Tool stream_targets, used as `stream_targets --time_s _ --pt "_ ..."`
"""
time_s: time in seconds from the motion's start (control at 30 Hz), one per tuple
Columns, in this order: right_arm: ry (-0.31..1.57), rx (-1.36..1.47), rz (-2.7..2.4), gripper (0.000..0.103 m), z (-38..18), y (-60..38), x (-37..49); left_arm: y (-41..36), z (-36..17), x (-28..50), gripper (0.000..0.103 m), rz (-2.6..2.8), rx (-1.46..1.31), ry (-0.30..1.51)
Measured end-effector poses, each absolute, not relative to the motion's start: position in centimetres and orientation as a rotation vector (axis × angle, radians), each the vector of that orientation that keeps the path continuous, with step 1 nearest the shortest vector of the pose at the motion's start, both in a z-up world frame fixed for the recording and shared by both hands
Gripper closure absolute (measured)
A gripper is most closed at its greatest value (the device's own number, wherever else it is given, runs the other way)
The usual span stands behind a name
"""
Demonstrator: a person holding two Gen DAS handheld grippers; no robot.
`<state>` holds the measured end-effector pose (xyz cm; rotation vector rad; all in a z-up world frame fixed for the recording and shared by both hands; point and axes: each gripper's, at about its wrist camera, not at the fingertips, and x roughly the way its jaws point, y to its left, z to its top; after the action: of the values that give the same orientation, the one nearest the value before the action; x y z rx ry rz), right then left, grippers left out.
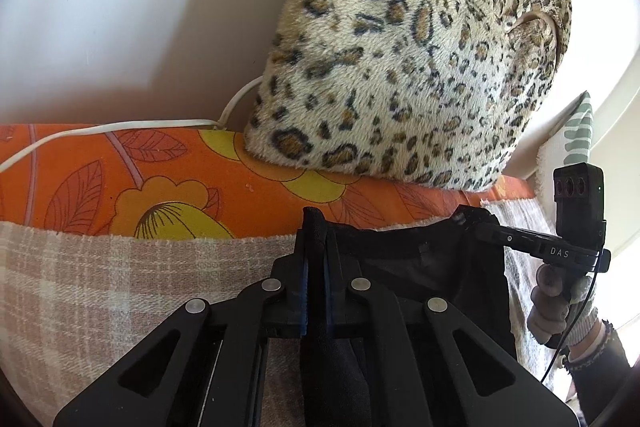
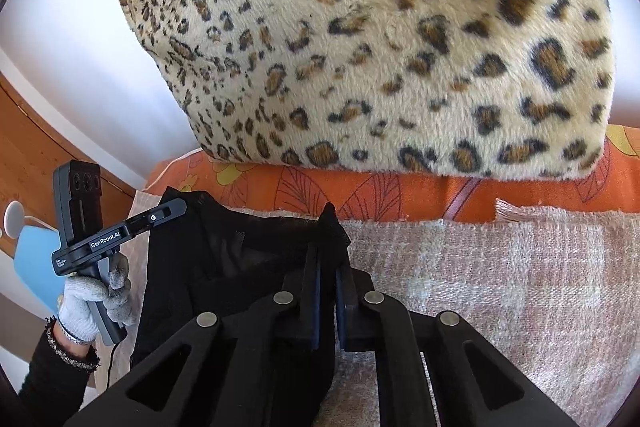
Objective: Fold small clothes
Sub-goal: 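Lift the collar end and fold it over onto the hem half, then release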
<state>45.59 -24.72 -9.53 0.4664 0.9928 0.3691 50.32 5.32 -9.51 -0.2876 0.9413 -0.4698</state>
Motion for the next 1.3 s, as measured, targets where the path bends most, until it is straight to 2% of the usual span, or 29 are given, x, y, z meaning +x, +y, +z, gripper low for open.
stream_targets --time_s 0.7,1.3 --pt "0.897 0.456 0.414 0.1 -1.5 -23.8 40.2 5.5 -3.1 43.8 0.099 -0.5 -0.273 0.832" --pt "0.88 0.385 0.456 0.1 3.5 -20.1 29.9 6.1 -0.2 32.6 0.099 -0.54 -0.333 0.818"
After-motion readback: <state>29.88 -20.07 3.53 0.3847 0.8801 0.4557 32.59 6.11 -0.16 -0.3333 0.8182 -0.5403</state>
